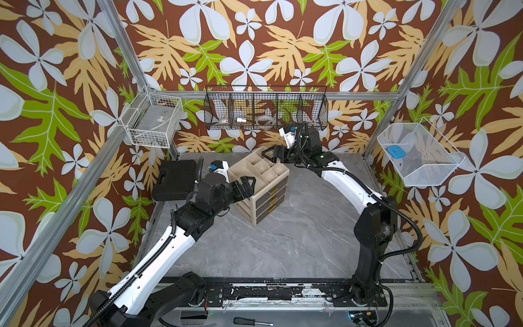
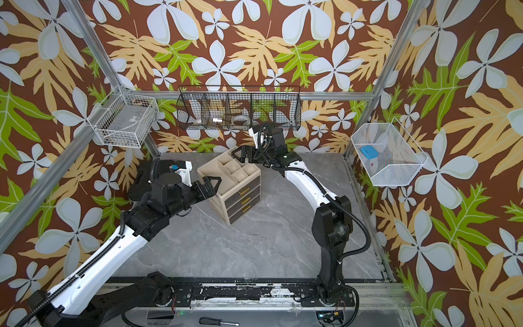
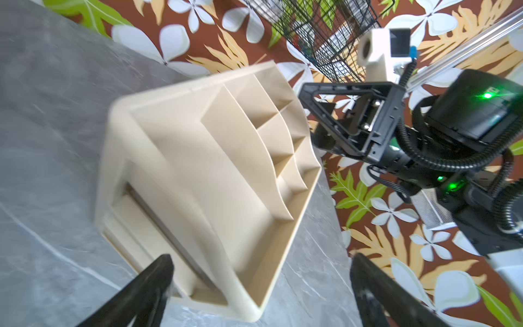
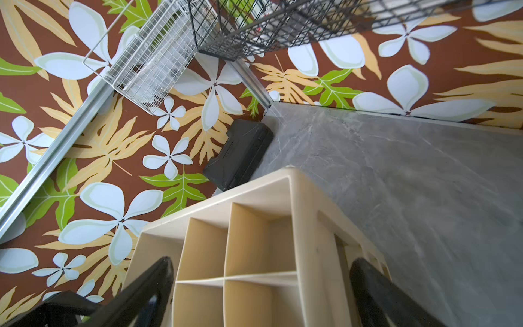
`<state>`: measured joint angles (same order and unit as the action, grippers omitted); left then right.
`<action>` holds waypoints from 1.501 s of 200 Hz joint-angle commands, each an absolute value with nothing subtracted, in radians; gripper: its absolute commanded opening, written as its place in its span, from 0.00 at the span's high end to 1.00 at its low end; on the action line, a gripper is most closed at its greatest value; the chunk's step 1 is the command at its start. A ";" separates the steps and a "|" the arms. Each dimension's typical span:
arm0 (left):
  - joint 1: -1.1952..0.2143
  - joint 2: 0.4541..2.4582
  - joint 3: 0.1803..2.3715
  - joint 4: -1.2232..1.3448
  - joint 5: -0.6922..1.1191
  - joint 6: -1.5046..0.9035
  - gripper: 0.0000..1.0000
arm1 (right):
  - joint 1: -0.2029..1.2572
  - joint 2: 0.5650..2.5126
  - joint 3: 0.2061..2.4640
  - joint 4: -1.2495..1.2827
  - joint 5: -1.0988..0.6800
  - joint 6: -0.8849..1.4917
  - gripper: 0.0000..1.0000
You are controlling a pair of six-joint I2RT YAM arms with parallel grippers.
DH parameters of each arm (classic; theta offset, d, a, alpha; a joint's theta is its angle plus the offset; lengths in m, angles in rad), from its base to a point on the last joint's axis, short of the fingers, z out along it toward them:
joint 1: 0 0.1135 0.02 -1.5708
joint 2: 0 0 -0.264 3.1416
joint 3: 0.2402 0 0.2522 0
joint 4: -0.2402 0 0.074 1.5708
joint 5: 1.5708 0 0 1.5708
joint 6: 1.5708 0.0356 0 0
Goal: Take the mice out of the drawer
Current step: Adjust the storage box at the center of the board.
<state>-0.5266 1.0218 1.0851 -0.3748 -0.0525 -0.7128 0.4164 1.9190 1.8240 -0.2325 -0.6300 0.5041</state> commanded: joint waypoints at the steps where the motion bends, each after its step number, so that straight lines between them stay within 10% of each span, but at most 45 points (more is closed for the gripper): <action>1: -0.526 1.014 1.126 -0.472 -0.173 -0.626 0.01 | 0.371 1.840 1.747 -0.194 -0.624 0.536 0.00; 144: -0.403 1.457 1.718 -0.735 -0.242 -0.143 0.21 | 0.338 1.312 0.955 0.214 -0.575 0.986 0.10; 300: -0.399 1.721 1.832 -0.875 -0.129 -0.048 0.57 | 0.499 1.324 0.686 0.565 -0.477 1.168 0.28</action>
